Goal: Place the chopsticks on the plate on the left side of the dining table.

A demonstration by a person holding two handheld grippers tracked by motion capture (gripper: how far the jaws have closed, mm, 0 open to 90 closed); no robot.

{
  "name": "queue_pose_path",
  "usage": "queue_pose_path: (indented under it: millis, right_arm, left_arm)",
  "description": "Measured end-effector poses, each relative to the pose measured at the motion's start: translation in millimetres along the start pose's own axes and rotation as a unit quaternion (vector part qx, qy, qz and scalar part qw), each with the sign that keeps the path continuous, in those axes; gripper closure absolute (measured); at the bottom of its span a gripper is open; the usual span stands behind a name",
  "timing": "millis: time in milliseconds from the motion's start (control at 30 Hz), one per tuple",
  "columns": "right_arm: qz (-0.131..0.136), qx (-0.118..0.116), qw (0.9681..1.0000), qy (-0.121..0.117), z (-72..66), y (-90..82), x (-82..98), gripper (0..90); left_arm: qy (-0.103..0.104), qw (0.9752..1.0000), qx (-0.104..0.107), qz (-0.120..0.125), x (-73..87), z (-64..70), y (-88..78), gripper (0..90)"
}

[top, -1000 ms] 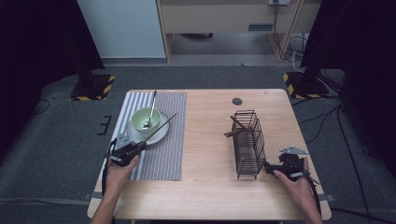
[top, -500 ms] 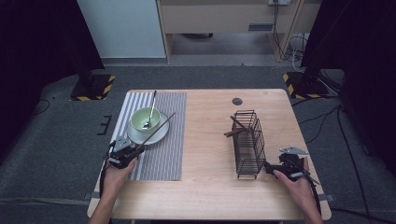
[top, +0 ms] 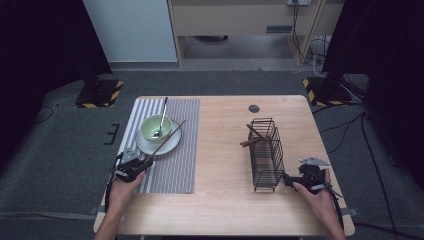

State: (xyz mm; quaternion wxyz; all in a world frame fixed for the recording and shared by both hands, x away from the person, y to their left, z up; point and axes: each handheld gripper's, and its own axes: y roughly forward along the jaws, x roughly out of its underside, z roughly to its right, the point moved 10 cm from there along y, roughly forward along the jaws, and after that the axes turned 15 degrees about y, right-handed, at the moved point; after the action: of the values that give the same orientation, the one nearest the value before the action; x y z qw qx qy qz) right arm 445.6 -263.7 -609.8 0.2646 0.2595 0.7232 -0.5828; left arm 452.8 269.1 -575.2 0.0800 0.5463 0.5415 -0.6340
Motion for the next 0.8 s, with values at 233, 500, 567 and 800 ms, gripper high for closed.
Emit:
queue_pose_path:
  millis: [233, 500, 567, 800]
  right_arm:
    - [0.0, 0.0, 1.0, 0.0, 0.0, 0.0, 0.0, 0.6]
    - [0.0, 0.0, 1.0, 0.0, 0.0, 0.0, 0.0, 0.6]
    - [0.0, 0.0, 1.0, 0.0, 0.0, 0.0, 0.0, 0.6]
    - [0.0, 0.0, 1.0, 0.0, 0.0, 0.0, 0.0, 0.6]
  left_arm:
    - [0.002, 0.9999, 0.007, -0.01, 5.8, 0.5, 2.5, 83.1]
    - [0.001, 0.9999, 0.008, -0.012, 7.0, 0.2, 2.7, 83.0]
    - [0.001, 0.9999, 0.007, -0.013, 7.1, 0.0, 2.7, 83.0]
    - [-0.004, 0.9998, 0.011, -0.013, 9.6, -0.6, 4.3, 82.9]
